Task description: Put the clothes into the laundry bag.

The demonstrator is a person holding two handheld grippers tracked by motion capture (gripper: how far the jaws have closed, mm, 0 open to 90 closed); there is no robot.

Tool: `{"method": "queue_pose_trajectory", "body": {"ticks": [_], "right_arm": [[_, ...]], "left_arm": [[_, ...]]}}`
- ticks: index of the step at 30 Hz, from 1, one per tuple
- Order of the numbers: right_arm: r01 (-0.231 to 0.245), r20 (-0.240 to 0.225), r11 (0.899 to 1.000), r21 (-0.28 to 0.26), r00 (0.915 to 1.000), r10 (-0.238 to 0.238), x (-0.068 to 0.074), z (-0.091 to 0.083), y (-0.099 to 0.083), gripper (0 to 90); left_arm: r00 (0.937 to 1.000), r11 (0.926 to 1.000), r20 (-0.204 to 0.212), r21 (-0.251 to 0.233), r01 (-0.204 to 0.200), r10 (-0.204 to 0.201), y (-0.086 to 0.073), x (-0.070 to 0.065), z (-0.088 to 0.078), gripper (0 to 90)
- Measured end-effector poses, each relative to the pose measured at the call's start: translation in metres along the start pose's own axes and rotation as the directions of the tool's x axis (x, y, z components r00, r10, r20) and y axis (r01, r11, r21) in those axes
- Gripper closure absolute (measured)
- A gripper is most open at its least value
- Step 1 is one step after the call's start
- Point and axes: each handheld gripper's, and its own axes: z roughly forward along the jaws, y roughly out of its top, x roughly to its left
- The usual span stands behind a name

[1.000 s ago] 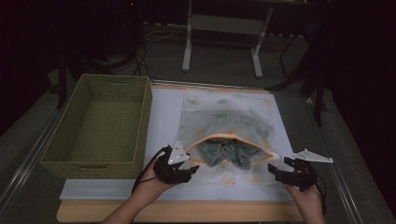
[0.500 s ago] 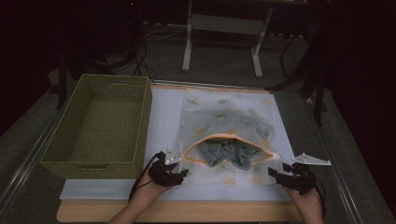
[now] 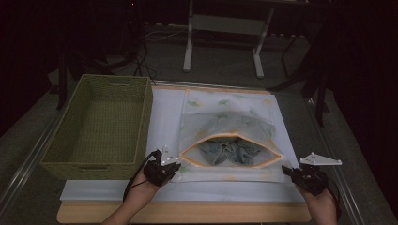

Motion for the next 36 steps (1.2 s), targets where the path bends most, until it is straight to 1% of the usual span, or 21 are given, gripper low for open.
{"method": "queue_pose_trajectory", "body": {"ticks": [5, 6, 7, 8, 9, 11, 12, 13, 15, 16, 17, 19, 20, 23, 24, 25, 26, 29, 30, 34, 36], "right_arm": [[-0.007, -0.023, 1.0, 0.024, 0.9997, 0.007, -0.002, 0.002, -0.011, 88.2], [-0.024, -0.04, 0.999, 0.032, 0.9989, 0.025, -0.004, 0.005, -0.015, 88.2], [-0.035, -0.039, 0.998, 0.055, 0.9986, 0.037, -0.007, 0.012, -0.022, 88.1], [-0.035, -0.039, 0.998, 0.055, 0.9986, 0.037, -0.007, 0.012, -0.022, 88.1], [-0.029, -0.033, 0.994, 0.107, 0.9989, 0.033, -0.007, 0.02, -0.026, 84.8], [-0.031, -0.038, 0.992, 0.125, 0.9986, 0.036, -0.007, 0.022, -0.027, 64.9], [-0.031, -0.038, 0.992, 0.125, 0.9986, 0.036, -0.007, 0.022, -0.027, 64.9], [-0.025, -0.009, 0.997, 0.077, 0.9996, 0.026, -0.007, 0.016, -0.023, 52.6], [-0.02, 0.001, 1.0, 0.02, 0.9998, 0.02, -0.005, 0.007, -0.015, 47.3], [-0.006, 0.008, 1.0, -0.018, 0.9999, 0.006, -0.002, 0.002, -0.011, 45.6], [0.005, 0.014, 0.999, -0.046, 0.9999, -0.004, 0.001, -0.003, -0.007, 40.2], [0.039, 0.031, 0.995, -0.086, 0.9989, -0.037, 0.008, -0.009, 0.004, 36.0], [0.039, 0.031, 0.995, -0.086, 0.9989, -0.037, 0.008, -0.009, 0.004, 36.0], [0.067, 0.025, 0.991, -0.113, 0.9976, -0.065, 0.019, -0.011, 0.019, 27.9], [0.072, 0.019, 0.99, -0.125, 0.9974, -0.07, 0.023, -0.011, 0.024, 27.9], [0.081, 0.017, 0.987, -0.138, 0.9967, -0.079, 0.027, -0.01, 0.028, 27.9], [0.096, 0.001, 0.984, -0.149, 0.9953, -0.097, 0.036, -0.007, 0.035, 28.1], [0.127, -0.009, 0.98, -0.152, 0.9914, -0.13, 0.045, -0.003, 0.041, 28.4], [0.14, -0.013, 0.979, -0.15, 0.9895, -0.144, 0.05, -0.001, 0.043, 29.1], [0.195, -0.056, 0.97, -0.148, 0.9771, -0.205, 0.071, 0.009, 0.052, 31.1], [0.212, -0.082, 0.966, -0.149, 0.9707, -0.226, 0.079, 0.013, 0.056, 32.0]], "left_arm": [[0.9997, 0.9999, 0.023, -0.002, 0.011, -0.011, -0.008, -0.003, 0.001, 89.3], [0.9991, 0.9998, 0.04, 0.013, 0.015, -0.015, -0.009, -0.003, 0.003, 89.3], [0.9977, 0.9981, 0.067, 0.061, 0.008, -0.012, -0.011, -0.005, 0.01, 89.0], [0.9977, 0.9981, 0.067, 0.061, 0.008, -0.012, -0.011, -0.005, 0.01, 88.8], [0.997, 0.9971, 0.077, 0.076, 0.002, -0.008, -0.013, -0.006, 0.013, 87.6], [0.9953, 0.996, 0.097, 0.089, -0.007, -0.002, -0.014, -0.008, 0.015, 74.0], [0.9958, 0.9975, 0.091, 0.07, -0.011, 0.005, -0.014, -0.01, 0.014, 74.0], [0.9965, 0.9992, 0.083, 0.038, -0.012, 0.009, -0.013, -0.01, 0.011, 56.9], [0.996, 0.9999, 0.088, -0.003, 0.015, -0.015, -0.011, -0.009, 0.005, 54.8], [0.9961, 0.9981, 0.067, -0.019, 0.059, -0.058, -0.009, -0.006, 0.002, 51.2], [0.9961, 0.9981, 0.067, -0.019, 0.059, -0.058, -0.009, -0.006, 0.002, 50.9], [0.9939, 0.9951, 0.053, -0.016, 0.098, -0.097, -0.009, -0.001, 0.003, 47.3], [0.9923, 0.9927, 0.036, -0.018, 0.12, -0.119, -0.009, 0.001, 0.004, 47.3], [0.987, 0.9878, 0.041, -0.003, 0.155, -0.155, -0.009, 0.004, 0.006, 46.4], [0.9831, 0.9854, 0.067, 0.003, 0.17, -0.17, -0.009, 0.005, 0.008, 46.4], [0.9816, 0.984, 0.069, 0.006, 0.178, -0.178, -0.009, 0.006, 0.009, 46.4], [0.9844, 0.986, 0.057, 0.008, 0.166, -0.167, -0.009, 0.005, 0.01, 46.7], [0.9834, 0.987, 0.084, 0.021, 0.159, -0.161, -0.008, 0.006, 0.014, 48.2], [0.9779, 0.9868, 0.132, 0.029, 0.16, -0.162, -0.008, 0.008, 0.016, 51.1], [0.9769, 0.9882, 0.155, 0.065, 0.138, -0.147, -0.01, 0.008, 0.023, 66.9], [0.9782, 0.9902, 0.163, 0.075, 0.118, -0.129, -0.01, 0.007, 0.024, 83.5]]}}
